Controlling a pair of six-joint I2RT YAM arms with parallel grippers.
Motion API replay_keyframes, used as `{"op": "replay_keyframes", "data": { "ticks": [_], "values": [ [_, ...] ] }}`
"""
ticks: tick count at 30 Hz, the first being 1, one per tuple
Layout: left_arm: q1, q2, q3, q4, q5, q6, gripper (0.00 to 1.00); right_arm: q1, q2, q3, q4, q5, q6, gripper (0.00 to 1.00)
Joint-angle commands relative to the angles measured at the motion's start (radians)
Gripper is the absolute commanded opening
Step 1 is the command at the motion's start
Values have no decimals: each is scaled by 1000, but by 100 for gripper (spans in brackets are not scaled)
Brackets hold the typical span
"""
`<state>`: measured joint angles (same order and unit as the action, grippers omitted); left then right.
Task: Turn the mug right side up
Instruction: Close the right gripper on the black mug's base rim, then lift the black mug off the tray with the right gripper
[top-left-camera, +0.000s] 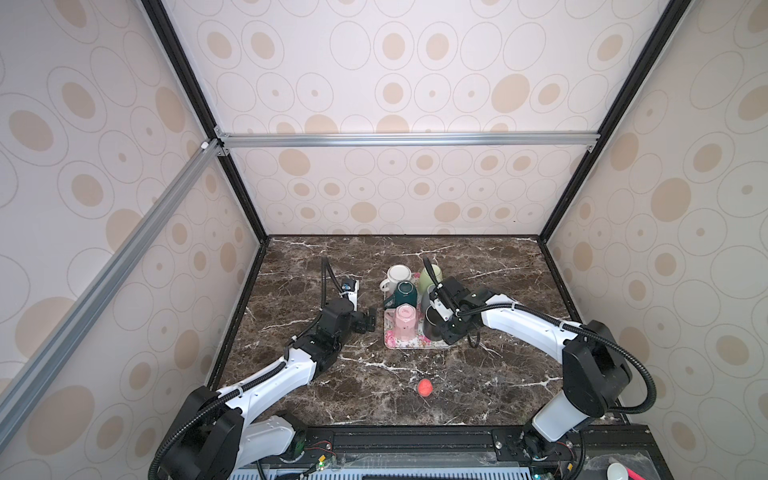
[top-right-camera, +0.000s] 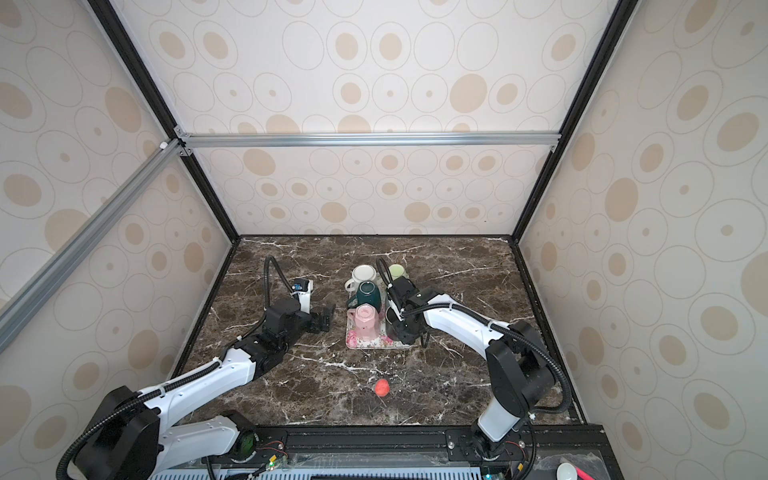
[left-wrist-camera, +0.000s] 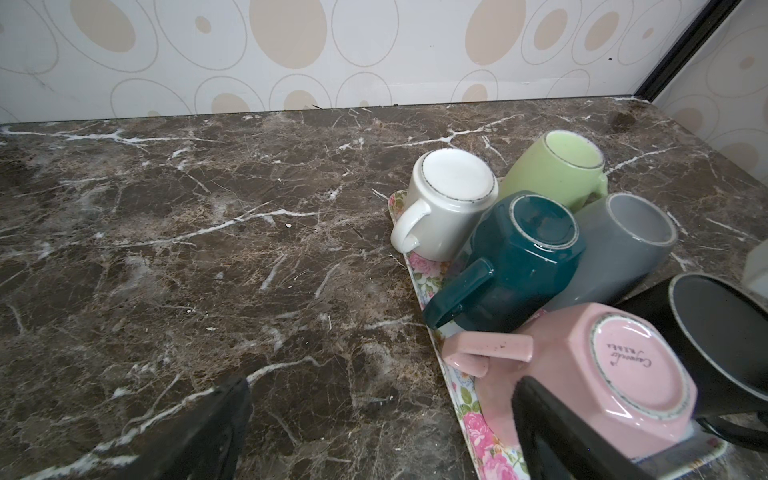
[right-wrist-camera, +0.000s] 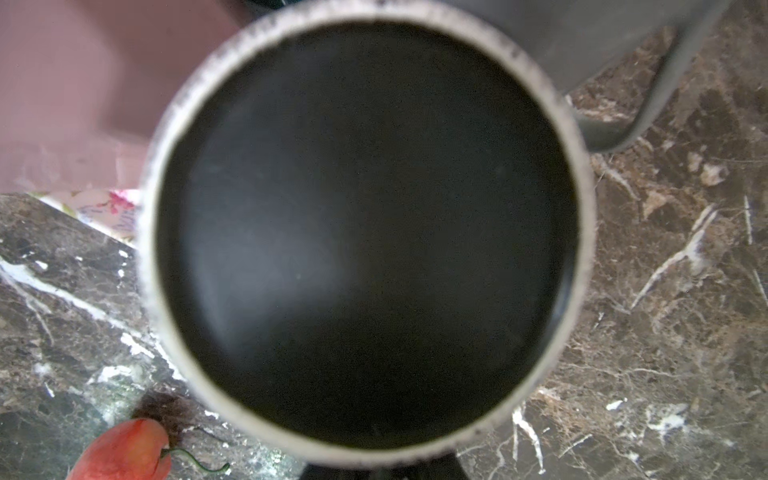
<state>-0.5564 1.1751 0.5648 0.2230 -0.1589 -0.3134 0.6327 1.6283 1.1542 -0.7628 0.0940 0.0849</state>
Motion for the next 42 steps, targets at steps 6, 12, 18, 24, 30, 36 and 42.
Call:
{"op": "replay_keyframes", "data": {
  "ticks": [6,12,18,24,30,36,42],
  "values": [
    [-7,-3,7,9,-1,-15,98,16,43,41,-58,104,26,13],
    [-7,0,5,8,-1,-16,98,22,58,59,-86,131,40,11],
    [-7,-2,5,7,-1,-15,98,28,59,62,-98,145,42,5],
    [-7,-2,5,9,1,-19,98,33,48,67,-101,144,46,0],
    [-7,-2,6,10,1,-16,98,34,28,56,-90,123,54,0],
    [-6,1,5,12,5,-18,98,34,-17,54,-73,102,62,0],
    [-6,3,9,14,28,-27,98,34,-41,79,-116,142,70,0]
  ]
}}
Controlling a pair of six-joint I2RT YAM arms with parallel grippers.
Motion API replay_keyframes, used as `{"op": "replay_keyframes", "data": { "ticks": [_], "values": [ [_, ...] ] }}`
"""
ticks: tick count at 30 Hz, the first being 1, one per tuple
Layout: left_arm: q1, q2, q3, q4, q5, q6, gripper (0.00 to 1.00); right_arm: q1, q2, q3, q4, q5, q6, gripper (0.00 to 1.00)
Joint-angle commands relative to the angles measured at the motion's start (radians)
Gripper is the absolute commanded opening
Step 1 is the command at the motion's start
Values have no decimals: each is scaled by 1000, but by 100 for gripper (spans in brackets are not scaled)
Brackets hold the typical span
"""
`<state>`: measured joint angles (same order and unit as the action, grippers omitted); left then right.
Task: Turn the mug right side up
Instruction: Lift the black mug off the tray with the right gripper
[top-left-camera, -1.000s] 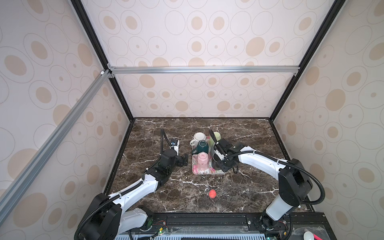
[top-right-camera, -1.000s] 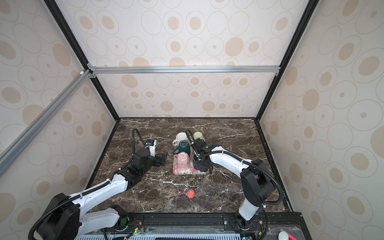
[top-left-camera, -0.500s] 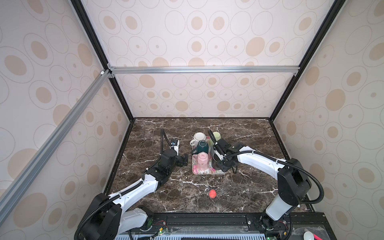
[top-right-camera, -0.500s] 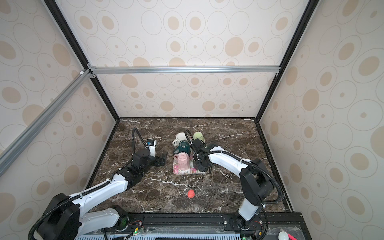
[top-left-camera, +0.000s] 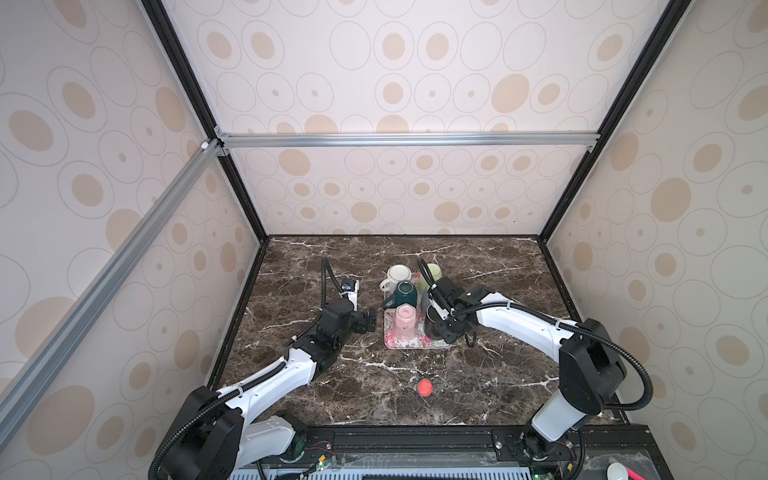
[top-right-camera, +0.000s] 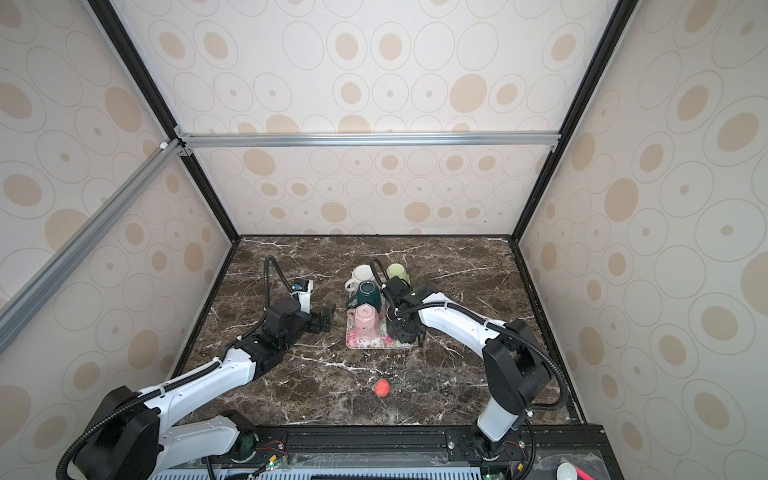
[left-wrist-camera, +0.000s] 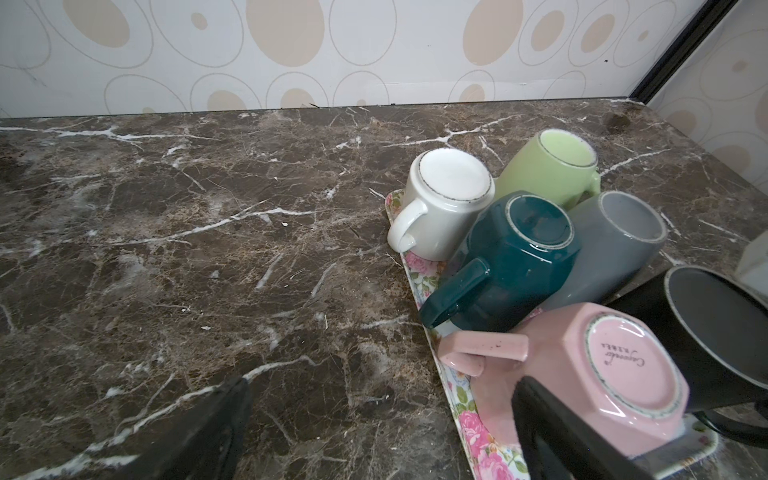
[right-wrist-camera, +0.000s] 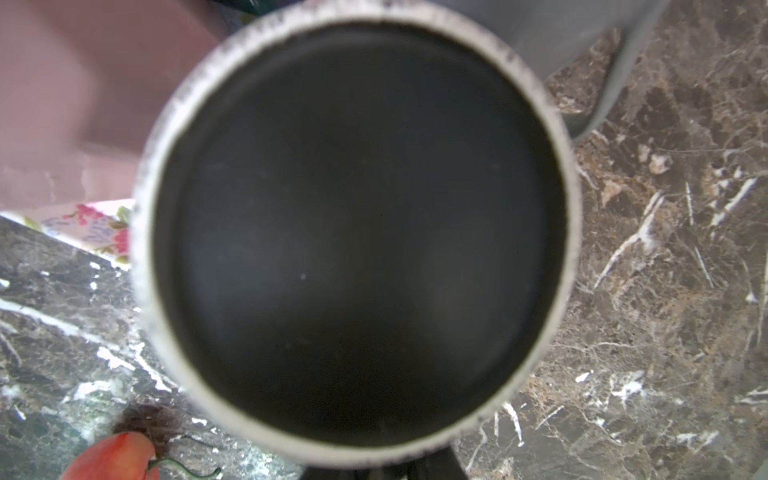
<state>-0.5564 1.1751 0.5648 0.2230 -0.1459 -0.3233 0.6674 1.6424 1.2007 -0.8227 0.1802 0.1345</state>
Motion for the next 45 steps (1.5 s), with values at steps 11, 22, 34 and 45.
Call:
{"op": "replay_keyframes", "data": {
  "ticks": [11,22,34,45],
  "values": [
    [-6,-40,-24,49,28,-35,98,-2,-186,-1,-27,18,57,0],
    [-7,-47,12,21,57,-31,98,-1,-301,-3,60,-70,75,0],
    [-7,-79,28,30,126,-71,98,-2,-447,-77,239,-182,127,0],
    [-6,-70,63,29,193,-108,98,-14,-482,-108,361,-188,140,0]
  ]
}}
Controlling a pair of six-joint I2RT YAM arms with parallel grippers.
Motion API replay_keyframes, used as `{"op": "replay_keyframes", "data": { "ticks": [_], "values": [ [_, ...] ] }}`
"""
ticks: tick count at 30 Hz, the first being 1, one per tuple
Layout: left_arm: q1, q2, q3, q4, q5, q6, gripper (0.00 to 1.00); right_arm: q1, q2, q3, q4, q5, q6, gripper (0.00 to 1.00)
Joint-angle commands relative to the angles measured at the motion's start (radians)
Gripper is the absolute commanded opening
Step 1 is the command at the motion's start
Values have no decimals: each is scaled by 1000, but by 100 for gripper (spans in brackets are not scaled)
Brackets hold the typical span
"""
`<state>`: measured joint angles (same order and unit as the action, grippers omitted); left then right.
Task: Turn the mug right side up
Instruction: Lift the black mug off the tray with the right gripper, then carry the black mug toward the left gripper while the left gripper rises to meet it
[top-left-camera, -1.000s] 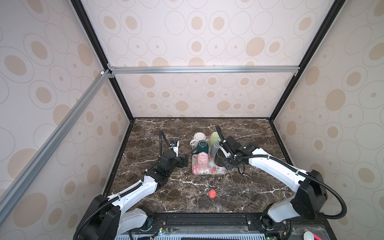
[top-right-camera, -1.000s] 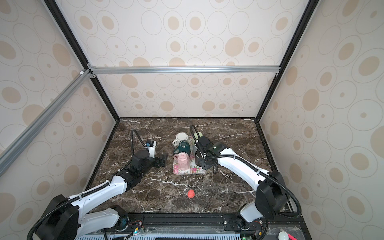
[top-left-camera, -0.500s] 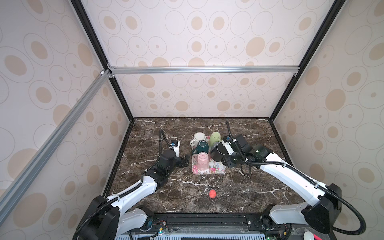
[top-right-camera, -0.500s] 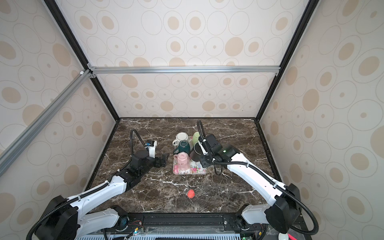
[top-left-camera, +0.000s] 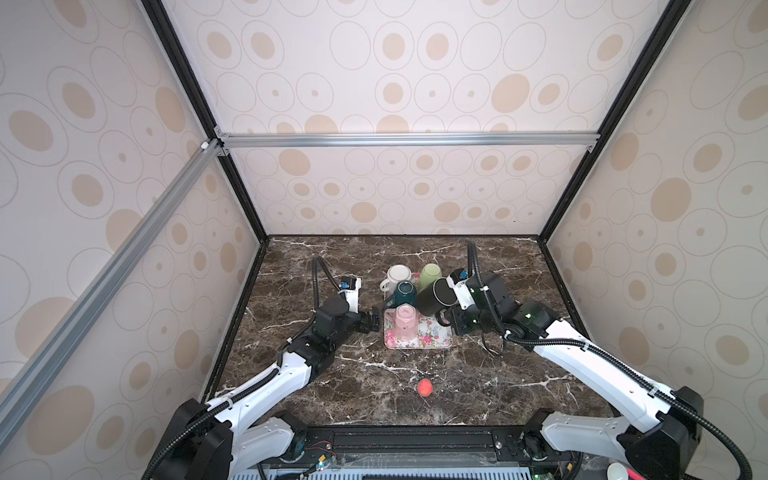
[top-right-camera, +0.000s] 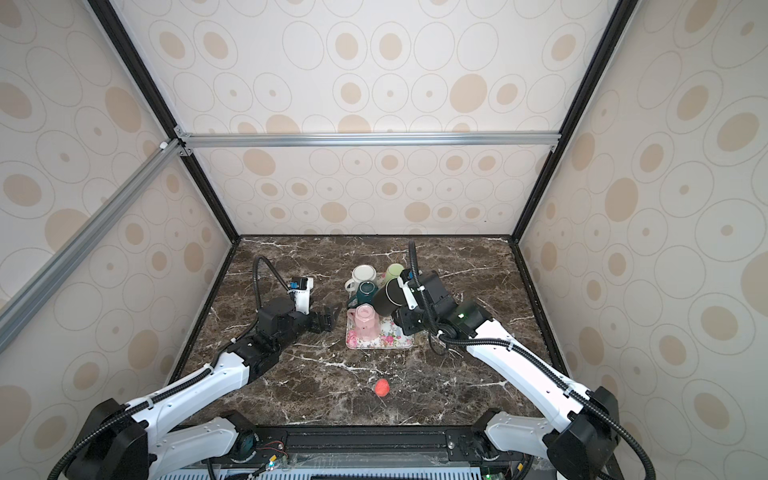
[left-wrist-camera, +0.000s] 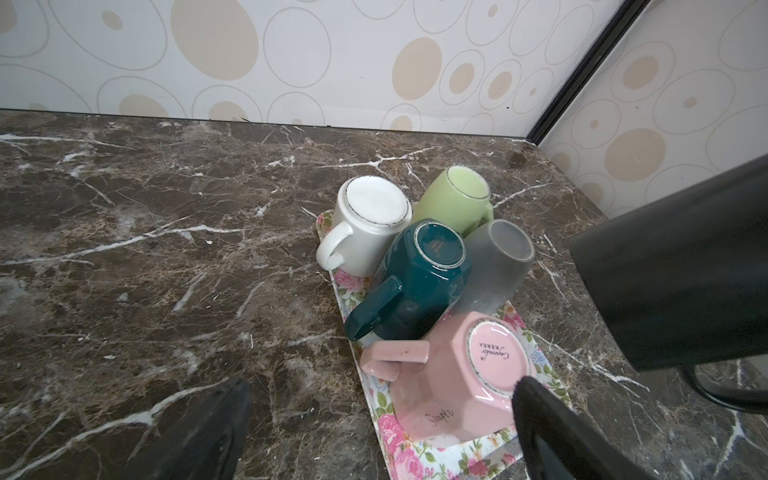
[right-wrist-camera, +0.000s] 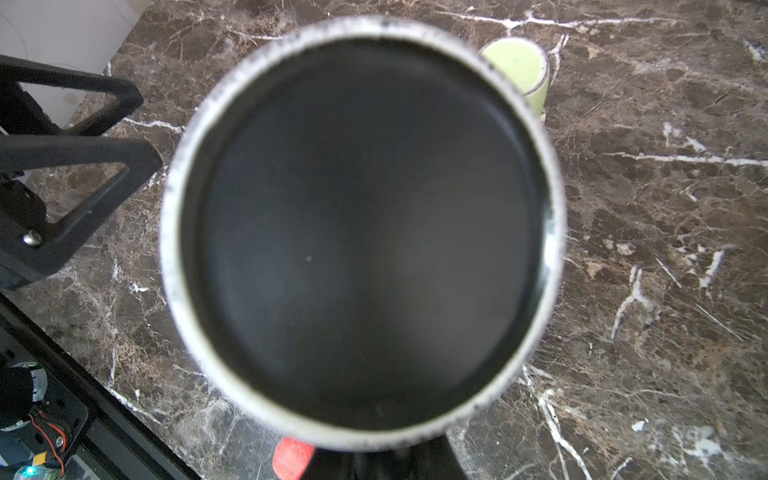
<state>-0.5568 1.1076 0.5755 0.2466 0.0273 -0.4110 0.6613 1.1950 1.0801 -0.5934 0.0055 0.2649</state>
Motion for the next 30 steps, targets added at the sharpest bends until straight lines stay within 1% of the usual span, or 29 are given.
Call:
{"op": "replay_keyframes", "data": {
  "ticks": [1,7,9,13,17,23,26,30],
  "values": [
    [-6,-2,55,5,22,-22,98,-11,-34,12,144,-21,10,0],
    [-6,7,64,27,37,-42,98,-43,-17,26,210,-77,28,0],
    [-6,18,69,28,57,-52,98,-61,-11,23,246,-108,43,0],
    [-6,38,69,86,106,-61,98,-94,-2,14,303,-176,76,0],
    [-6,49,85,85,137,-64,98,-103,4,-14,370,-195,87,0],
    [-6,63,97,111,183,-79,98,-160,19,-52,466,-297,126,0],
    [-6,74,97,145,216,-95,98,-182,30,-56,502,-354,143,0],
    [-6,96,95,207,263,-124,98,-196,38,-59,531,-398,158,0]
  ]
}}
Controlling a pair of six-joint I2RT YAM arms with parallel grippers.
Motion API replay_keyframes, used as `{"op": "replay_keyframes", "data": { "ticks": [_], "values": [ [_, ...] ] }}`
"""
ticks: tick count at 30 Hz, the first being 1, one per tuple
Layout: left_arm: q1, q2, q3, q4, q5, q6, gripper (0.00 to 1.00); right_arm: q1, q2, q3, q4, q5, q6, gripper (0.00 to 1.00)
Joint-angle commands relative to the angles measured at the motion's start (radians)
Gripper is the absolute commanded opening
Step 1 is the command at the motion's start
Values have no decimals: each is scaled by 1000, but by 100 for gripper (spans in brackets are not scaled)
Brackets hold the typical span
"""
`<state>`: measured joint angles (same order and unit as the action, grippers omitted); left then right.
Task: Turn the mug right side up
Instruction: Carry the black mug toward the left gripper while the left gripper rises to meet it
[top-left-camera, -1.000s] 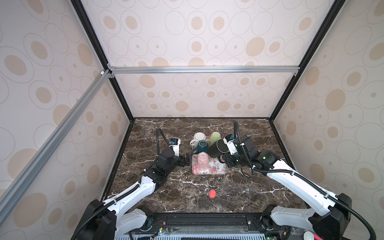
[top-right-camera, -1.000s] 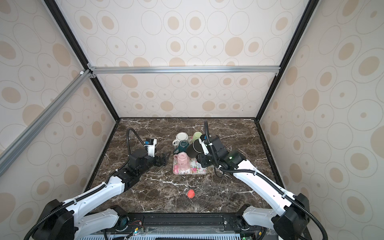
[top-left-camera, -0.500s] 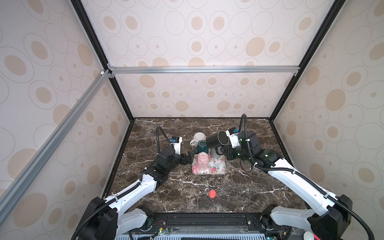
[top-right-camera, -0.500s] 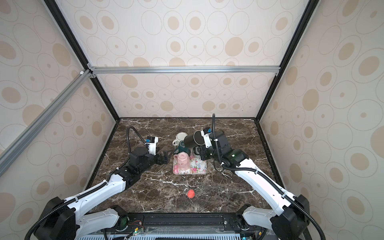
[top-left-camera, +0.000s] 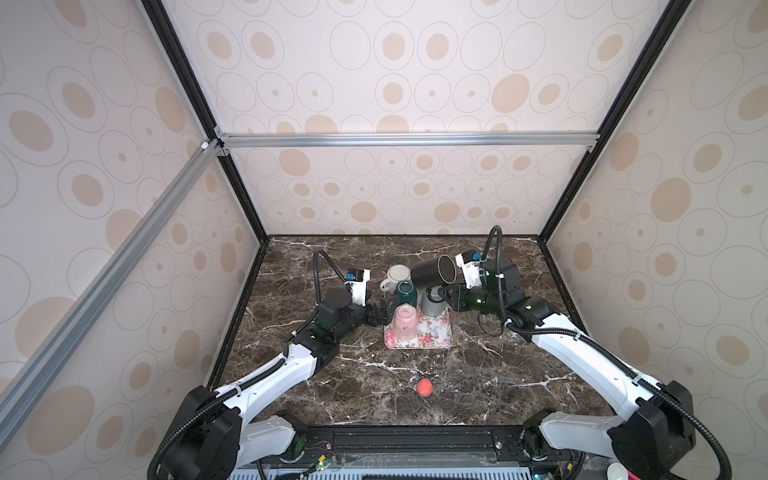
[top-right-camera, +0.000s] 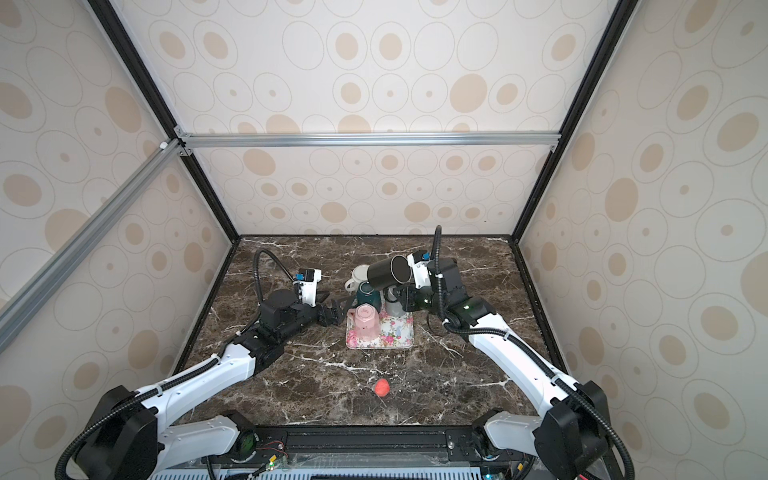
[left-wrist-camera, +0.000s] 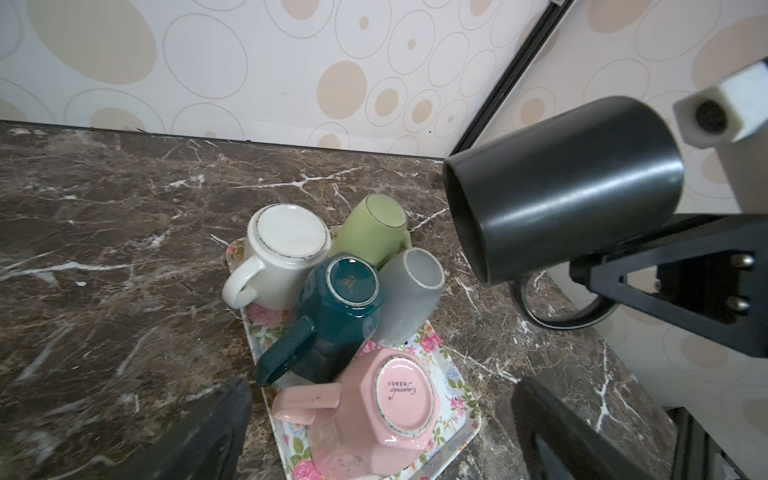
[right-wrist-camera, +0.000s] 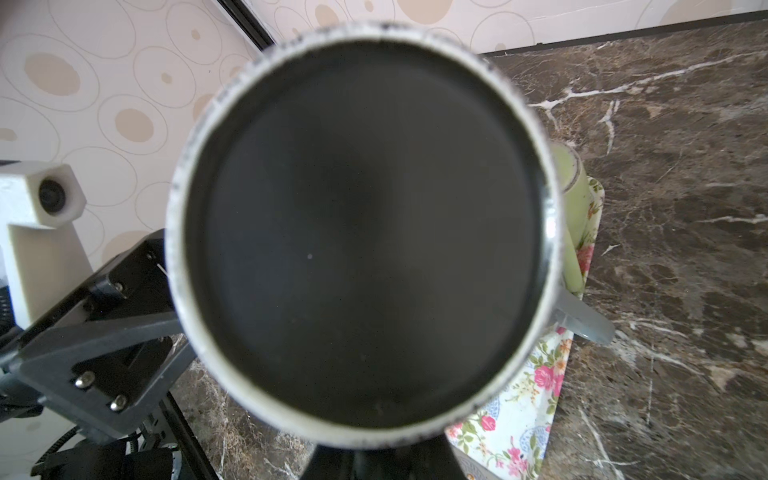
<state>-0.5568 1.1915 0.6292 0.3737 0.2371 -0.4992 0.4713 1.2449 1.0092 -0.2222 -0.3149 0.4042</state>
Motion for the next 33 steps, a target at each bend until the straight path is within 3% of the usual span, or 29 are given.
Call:
{"op": "replay_keyframes", "data": {
  "ticks": [1,7,17,33],
  "values": [
    [-6,19,40,103,72,-47,98,-7,-13,8,171,-85,23,0],
    [-6,55,44,209,171,-99,98,-25,-24,-22,238,-149,52,0],
    [-17,88,70,262,217,-132,98,-30,-24,-43,304,-244,43,0],
    [-60,207,151,348,329,-180,81,-34,-26,-95,451,-350,95,0]
  ]
}}
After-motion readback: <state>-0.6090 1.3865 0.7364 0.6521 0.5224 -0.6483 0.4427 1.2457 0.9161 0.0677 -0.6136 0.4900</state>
